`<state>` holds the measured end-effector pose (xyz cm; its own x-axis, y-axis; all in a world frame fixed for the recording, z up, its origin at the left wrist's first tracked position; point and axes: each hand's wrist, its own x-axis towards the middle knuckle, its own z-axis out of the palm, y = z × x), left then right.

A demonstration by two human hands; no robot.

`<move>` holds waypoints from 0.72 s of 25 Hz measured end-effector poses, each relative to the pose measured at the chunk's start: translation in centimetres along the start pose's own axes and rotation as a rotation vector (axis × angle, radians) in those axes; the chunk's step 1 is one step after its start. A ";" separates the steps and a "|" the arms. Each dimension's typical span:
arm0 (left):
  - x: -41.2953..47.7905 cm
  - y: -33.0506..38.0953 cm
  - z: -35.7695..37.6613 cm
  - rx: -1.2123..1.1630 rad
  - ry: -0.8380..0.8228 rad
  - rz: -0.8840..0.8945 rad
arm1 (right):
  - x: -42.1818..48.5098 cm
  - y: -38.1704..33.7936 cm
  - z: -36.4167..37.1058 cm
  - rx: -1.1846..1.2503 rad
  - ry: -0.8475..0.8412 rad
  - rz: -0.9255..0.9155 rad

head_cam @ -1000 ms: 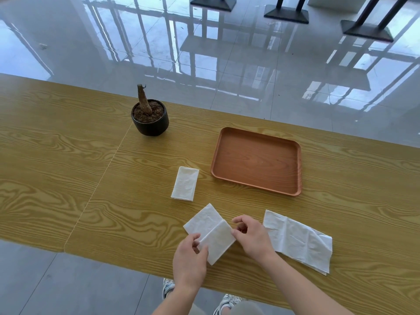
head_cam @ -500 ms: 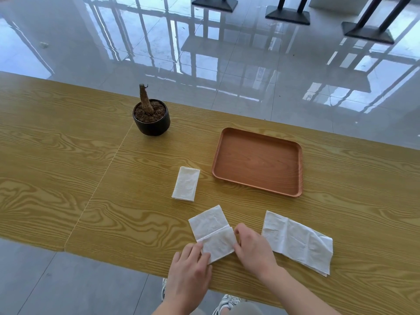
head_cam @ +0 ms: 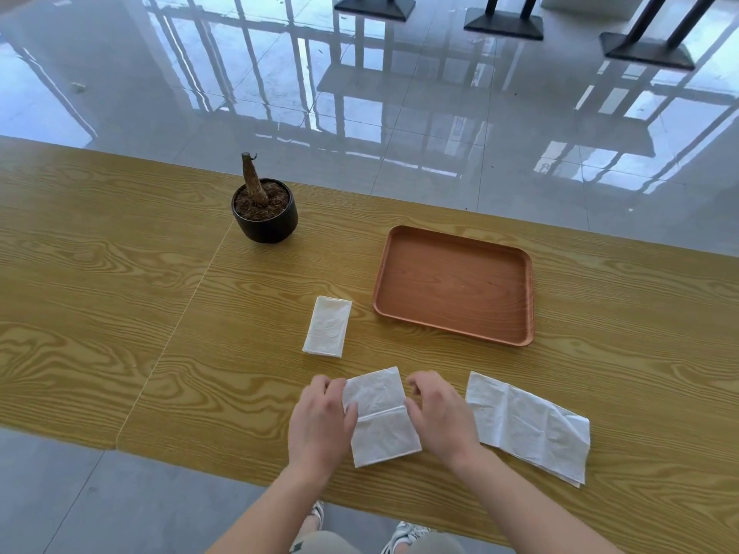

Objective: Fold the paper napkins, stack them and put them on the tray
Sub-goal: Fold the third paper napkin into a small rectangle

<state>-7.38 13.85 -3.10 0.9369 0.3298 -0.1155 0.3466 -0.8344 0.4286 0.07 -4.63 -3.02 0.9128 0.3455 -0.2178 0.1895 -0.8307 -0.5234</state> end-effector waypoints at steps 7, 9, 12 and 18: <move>3.8 0.4 0.1 0.121 -0.118 -0.052 | 4.7 -0.4 -0.2 -0.130 -0.135 -0.062; 4.0 0.2 0.3 0.075 -0.117 -0.096 | 5.0 -0.4 -0.1 -0.154 -0.165 -0.080; 4.3 0.2 0.2 -0.032 -0.117 -0.183 | 5.3 -0.5 0.0 -0.153 -0.176 -0.081; 4.5 0.2 0.1 -0.074 -0.133 -0.188 | 6.0 -0.7 0.0 -0.175 -0.239 -0.107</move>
<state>-3.07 15.16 -3.60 0.8559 0.4109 -0.3141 0.5154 -0.7280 0.4521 5.40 -1.95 -3.92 0.7775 0.5105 -0.3672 0.3584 -0.8396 -0.4083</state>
